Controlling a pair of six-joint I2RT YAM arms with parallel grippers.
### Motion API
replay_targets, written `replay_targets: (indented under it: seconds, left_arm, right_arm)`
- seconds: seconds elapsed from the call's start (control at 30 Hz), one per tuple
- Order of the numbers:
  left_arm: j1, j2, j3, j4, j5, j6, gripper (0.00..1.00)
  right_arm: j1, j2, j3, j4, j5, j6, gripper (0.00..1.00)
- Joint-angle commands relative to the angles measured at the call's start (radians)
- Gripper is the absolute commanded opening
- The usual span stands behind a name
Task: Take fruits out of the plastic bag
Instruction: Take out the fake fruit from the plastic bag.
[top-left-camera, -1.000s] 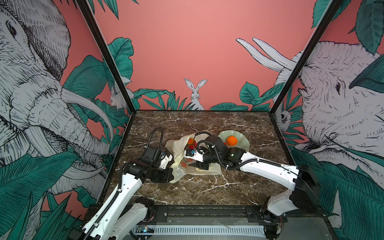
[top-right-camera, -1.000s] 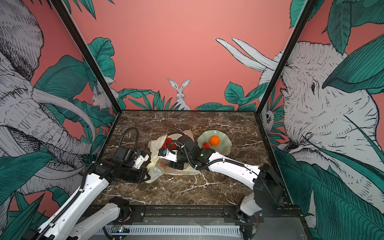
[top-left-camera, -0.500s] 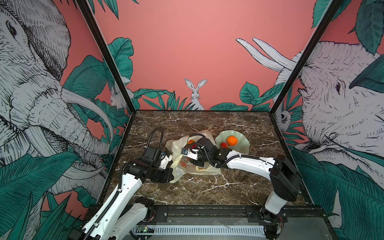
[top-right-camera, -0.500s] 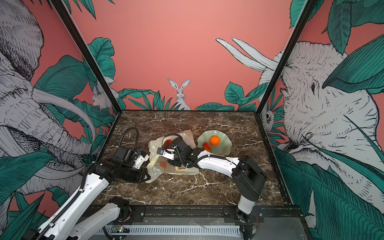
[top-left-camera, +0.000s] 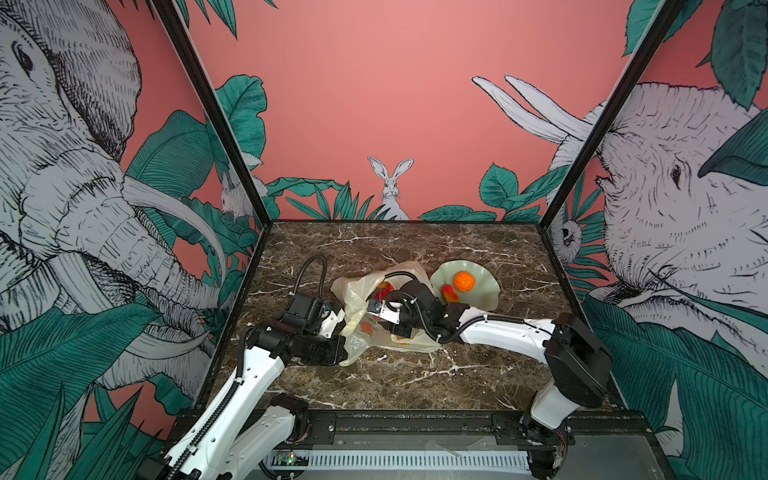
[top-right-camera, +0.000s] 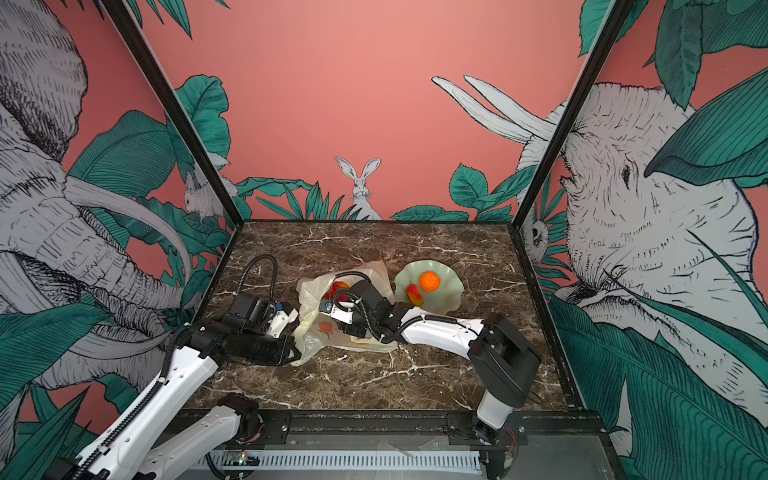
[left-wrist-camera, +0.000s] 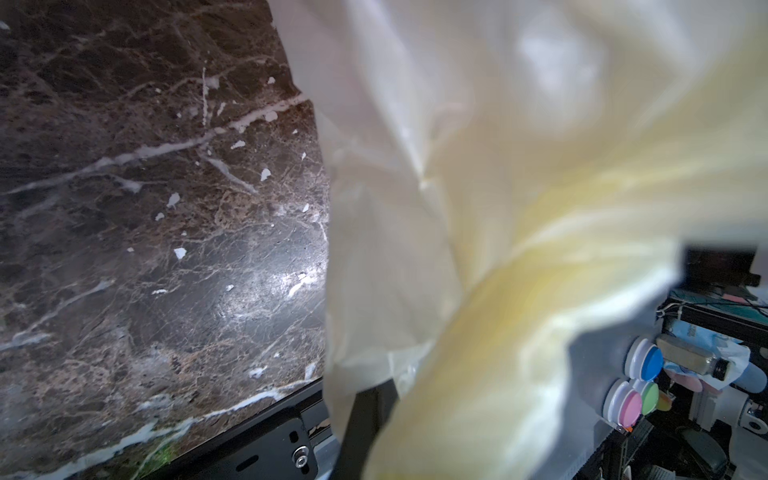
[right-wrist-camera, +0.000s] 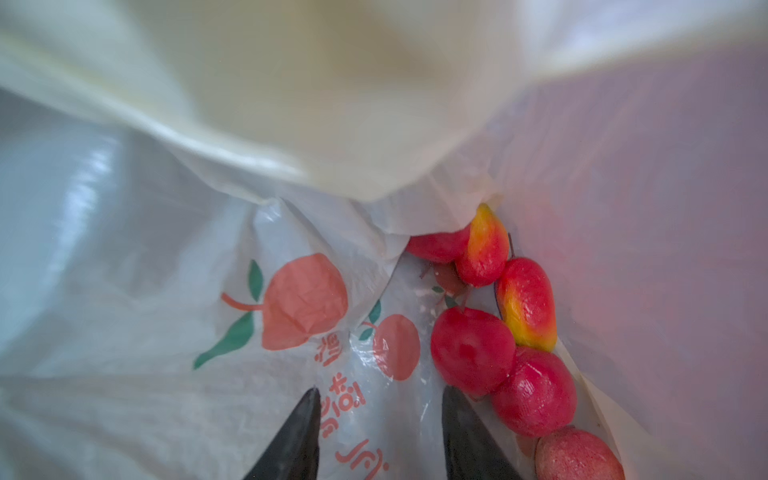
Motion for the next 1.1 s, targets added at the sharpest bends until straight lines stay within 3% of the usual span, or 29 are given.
replay_targets:
  seconds: [0.0,0.1,0.3,0.6,0.73,0.87,1.07]
  left_arm:
    - [-0.003,0.001,-0.015,-0.014,-0.012,-0.006,0.0]
    - [-0.002,0.0,-0.014,-0.016,-0.015,-0.006,0.0]
    - [-0.003,-0.019,0.001,-0.01,-0.023,-0.007,0.0]
    - [-0.002,-0.024,-0.008,0.004,-0.012,-0.006,0.0]
    - [-0.003,-0.024,-0.015,0.005,-0.003,-0.005,0.0]
    - [-0.003,-0.018,-0.015,0.01,0.014,0.002,0.0]
    - [-0.003,0.001,-0.018,0.006,0.034,0.01,0.0]
  right_arm:
    - [-0.004,-0.091,-0.04,0.079,-0.139,-0.009,0.47]
    - [-0.003,-0.089,-0.055,0.043,-0.146,-0.033,0.47]
    - [-0.004,0.003,-0.016,-0.009,-0.017,-0.088,0.54]
    - [-0.004,0.159,0.047,0.117,0.143,-0.098,0.66]
    - [-0.005,0.218,0.077,0.168,0.268,-0.086,0.7]
    - [-0.017,0.271,0.127,0.165,0.343,-0.043,0.74]
    - [-0.036,0.341,0.197,0.142,0.377,0.135,0.77]
